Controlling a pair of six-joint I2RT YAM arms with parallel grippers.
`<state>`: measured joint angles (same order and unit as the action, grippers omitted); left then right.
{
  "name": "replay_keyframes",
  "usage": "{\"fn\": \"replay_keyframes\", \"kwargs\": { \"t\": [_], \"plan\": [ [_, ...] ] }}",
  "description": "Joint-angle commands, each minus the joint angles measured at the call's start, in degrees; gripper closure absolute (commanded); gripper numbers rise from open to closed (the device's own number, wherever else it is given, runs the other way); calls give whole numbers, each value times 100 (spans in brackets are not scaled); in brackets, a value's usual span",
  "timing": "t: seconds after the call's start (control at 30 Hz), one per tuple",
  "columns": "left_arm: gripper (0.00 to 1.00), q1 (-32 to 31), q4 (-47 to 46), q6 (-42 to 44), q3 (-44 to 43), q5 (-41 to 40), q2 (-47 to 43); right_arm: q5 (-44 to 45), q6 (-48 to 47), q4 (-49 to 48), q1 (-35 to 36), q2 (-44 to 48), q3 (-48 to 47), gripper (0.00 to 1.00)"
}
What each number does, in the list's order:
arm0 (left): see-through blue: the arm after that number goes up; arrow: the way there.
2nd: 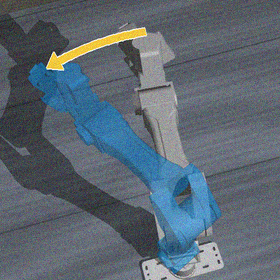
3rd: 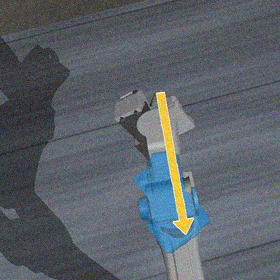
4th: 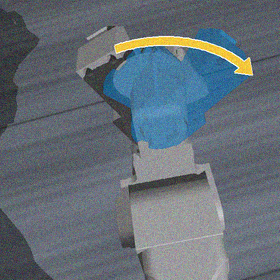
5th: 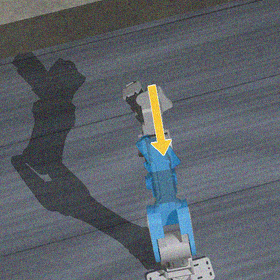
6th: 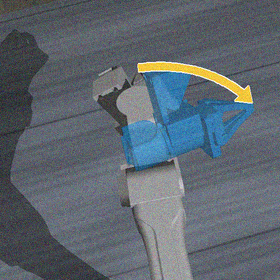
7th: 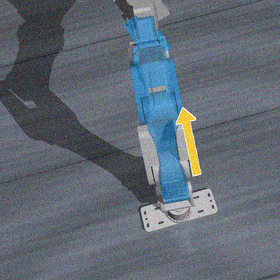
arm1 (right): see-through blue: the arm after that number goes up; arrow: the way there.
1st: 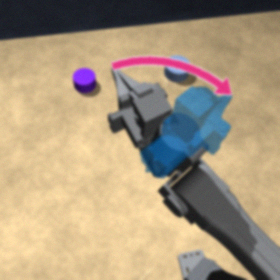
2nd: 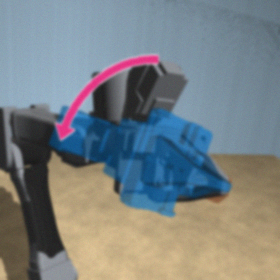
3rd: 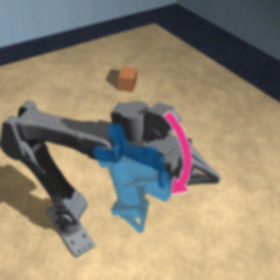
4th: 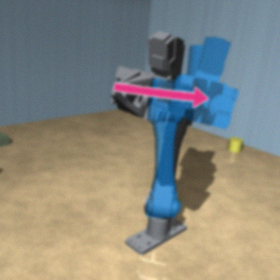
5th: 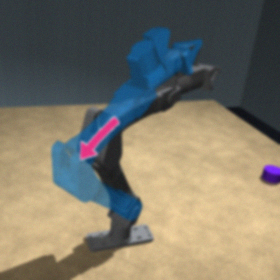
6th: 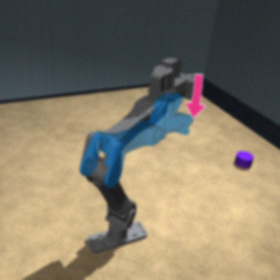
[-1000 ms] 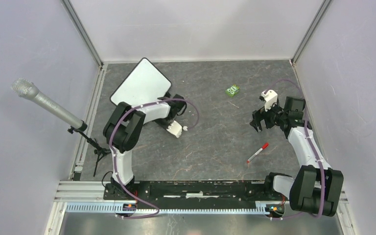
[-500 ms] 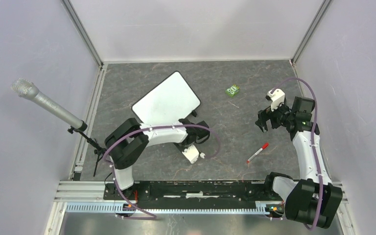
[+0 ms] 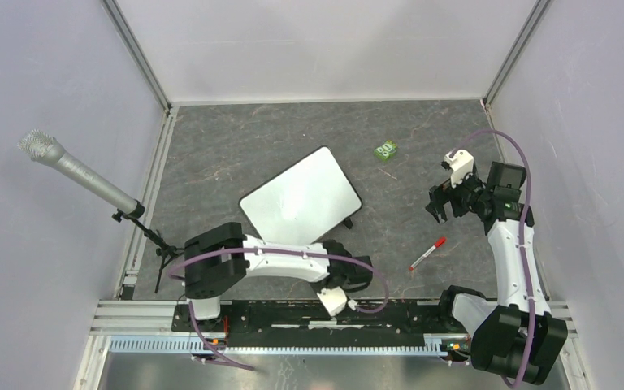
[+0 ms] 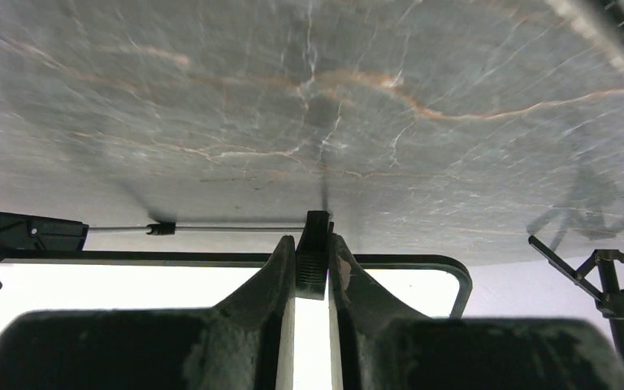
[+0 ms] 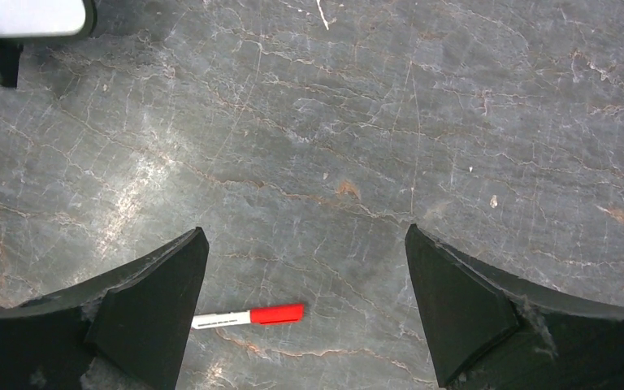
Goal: Write a sentence on the whiteboard
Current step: Move the whiteboard to the corner of the board.
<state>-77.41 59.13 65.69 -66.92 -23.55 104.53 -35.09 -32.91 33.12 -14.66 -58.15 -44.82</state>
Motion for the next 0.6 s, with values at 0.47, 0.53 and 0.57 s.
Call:
{"fn": "replay_keyframes", "kwargs": {
  "t": [0.47,0.53,0.57],
  "plan": [
    [97,-1782,555,-1159,-1091,324,766,140,-554,754,-38,174,-309,2],
    [94,-1840,556,-1213,-1177,342,842,183,-600,789,-37,181,-292,2],
    [91,-1861,554,-1246,-1203,342,864,206,-627,808,-42,178,-291,2]
  ]
}}
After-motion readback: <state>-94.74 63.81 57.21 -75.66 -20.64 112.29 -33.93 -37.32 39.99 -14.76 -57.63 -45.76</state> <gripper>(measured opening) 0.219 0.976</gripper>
